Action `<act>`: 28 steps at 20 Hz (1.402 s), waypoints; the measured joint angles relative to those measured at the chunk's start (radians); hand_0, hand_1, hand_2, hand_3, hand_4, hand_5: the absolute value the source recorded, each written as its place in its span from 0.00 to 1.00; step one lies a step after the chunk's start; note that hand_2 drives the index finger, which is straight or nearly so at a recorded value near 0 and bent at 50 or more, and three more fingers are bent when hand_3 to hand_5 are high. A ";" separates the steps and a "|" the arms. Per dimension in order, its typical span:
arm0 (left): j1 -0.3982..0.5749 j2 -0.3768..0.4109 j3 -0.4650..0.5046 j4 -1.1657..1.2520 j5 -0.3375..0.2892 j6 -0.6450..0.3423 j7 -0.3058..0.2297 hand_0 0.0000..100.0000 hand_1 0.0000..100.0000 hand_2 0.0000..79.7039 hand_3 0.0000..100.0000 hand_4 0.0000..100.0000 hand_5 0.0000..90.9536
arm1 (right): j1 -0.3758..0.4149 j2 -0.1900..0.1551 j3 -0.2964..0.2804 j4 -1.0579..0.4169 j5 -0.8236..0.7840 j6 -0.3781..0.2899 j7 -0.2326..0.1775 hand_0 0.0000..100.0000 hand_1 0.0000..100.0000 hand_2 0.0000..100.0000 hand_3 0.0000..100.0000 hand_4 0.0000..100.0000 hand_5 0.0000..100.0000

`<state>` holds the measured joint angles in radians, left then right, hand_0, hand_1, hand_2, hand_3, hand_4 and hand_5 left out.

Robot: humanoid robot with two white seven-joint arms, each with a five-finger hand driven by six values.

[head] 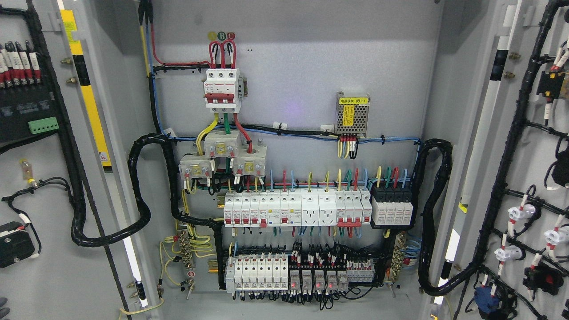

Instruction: Open door with both hands

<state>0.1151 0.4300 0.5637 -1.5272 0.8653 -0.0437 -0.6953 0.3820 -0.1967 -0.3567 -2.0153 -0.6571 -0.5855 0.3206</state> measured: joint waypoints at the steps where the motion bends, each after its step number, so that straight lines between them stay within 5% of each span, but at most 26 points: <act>1: 0.004 -0.005 -0.013 -0.014 -0.007 0.000 0.000 0.12 0.56 0.00 0.00 0.00 0.00 | 0.000 -0.002 0.007 -0.002 0.000 0.000 0.000 0.00 0.50 0.04 0.00 0.00 0.00; 14: 0.047 -0.172 -0.146 -0.219 -0.138 -0.018 0.014 0.12 0.56 0.00 0.00 0.00 0.00 | 0.000 -0.040 0.178 -0.011 0.108 -0.002 0.008 0.00 0.50 0.04 0.00 0.00 0.00; 23: 0.219 -0.276 -0.312 -0.158 -0.294 -0.045 0.446 0.12 0.56 0.00 0.00 0.00 0.00 | -0.005 -0.032 0.378 0.239 0.265 0.002 0.009 0.00 0.50 0.04 0.00 0.00 0.00; 28: 0.235 -0.331 -0.415 0.063 -0.364 -0.071 0.532 0.12 0.56 0.00 0.00 0.00 0.00 | -0.004 -0.002 0.447 0.451 0.319 0.001 0.008 0.00 0.50 0.04 0.00 0.00 0.00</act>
<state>0.3498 0.0989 0.1488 -1.4642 0.5011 -0.1151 -0.1630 0.3781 -0.1991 0.0906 -1.5638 -0.3380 -0.5843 0.3290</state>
